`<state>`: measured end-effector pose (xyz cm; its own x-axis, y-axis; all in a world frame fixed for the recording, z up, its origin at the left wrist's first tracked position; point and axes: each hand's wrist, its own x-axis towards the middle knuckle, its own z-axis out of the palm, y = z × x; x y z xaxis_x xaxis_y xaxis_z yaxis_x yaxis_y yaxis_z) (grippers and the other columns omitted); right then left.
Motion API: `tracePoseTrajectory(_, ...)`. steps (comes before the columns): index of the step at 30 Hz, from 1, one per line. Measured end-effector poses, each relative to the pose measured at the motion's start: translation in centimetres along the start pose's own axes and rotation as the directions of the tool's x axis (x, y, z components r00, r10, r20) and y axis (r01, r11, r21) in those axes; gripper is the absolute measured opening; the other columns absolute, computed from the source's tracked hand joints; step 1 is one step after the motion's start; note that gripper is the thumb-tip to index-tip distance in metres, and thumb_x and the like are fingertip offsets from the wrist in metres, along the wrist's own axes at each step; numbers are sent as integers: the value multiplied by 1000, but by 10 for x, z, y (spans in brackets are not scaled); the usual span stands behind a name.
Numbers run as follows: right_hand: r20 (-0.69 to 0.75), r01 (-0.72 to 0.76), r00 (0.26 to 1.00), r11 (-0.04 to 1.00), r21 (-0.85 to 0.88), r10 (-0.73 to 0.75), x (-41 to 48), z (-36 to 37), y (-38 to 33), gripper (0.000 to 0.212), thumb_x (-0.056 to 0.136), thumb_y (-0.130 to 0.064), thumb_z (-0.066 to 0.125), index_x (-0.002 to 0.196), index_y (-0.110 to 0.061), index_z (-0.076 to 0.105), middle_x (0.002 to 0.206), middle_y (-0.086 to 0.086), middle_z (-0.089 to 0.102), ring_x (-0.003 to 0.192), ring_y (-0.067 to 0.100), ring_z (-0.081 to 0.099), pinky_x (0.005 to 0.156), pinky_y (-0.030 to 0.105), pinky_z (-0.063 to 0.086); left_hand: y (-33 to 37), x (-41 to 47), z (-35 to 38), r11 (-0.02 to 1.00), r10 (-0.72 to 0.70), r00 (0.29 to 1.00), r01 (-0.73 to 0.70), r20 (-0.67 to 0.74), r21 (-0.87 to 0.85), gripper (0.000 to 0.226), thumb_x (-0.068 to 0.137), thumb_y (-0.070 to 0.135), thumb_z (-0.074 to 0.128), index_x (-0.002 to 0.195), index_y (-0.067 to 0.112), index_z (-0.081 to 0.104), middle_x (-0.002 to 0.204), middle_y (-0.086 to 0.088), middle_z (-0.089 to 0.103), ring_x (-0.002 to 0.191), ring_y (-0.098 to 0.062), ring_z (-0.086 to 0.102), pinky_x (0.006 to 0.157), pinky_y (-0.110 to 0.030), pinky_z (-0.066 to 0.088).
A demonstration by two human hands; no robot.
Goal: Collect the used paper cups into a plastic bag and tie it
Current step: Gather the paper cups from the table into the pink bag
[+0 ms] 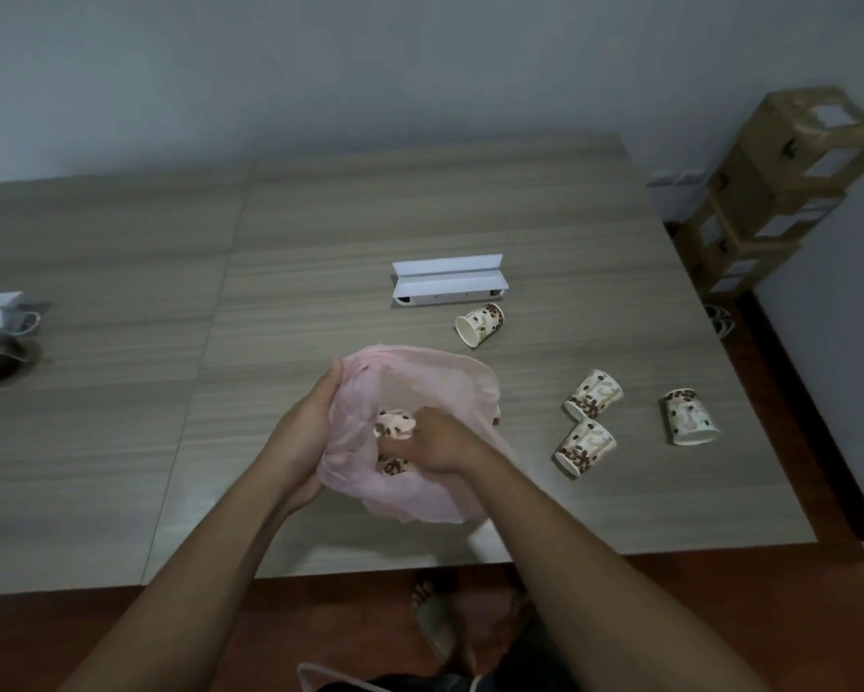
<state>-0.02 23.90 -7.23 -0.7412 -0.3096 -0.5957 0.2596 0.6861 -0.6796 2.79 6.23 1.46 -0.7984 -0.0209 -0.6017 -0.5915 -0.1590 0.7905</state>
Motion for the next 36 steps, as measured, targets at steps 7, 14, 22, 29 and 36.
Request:
tracePoseTrajectory(7,-85,-42,996,962,-271,19,10,39,-11,84,103,-26,62,168,0,16,148,27,60,134,44,61,104,48,51,2,18,-2,988,-1,999,8,47,-154,55,109,63,51,132,20,78,103,2,84,82,-9,81,89,-31,52)
tracePoseTrajectory(14,-110,-6,994,961,-275,-26,-9,-25,11,69,93,-54,78,141,-7,63,135,13,73,122,33,68,94,38,54,-11,31,14,979,3,1000,-4,-9,-204,59,108,61,54,133,12,76,118,-7,83,90,-14,82,71,-25,65)
tracePoseTrajectory(22,-366,-305,901,940,-152,233,-42,-130,113,59,96,-50,71,136,-8,61,135,16,71,123,35,68,102,41,56,-30,42,57,975,-27,997,11,-70,-220,54,108,61,56,122,15,79,129,-12,81,109,-22,76,106,-44,58)
tracePoseTrajectory(29,-423,-482,820,864,-149,385,-33,-122,198,94,88,-54,81,153,-4,36,147,18,44,131,42,62,99,48,53,-34,47,91,978,-14,997,-1,-71,-208,55,113,57,48,134,16,78,124,-4,77,103,-15,72,87,-29,53)
tracePoseTrajectory(36,-385,-496,837,837,-231,389,-24,-98,251,100,87,-51,86,154,-10,25,149,17,38,126,44,65,96,53,55,-46,44,106,998,-26,977,12,-211,-66,59,108,65,51,129,18,79,126,-6,82,121,-20,77,106,-40,57)
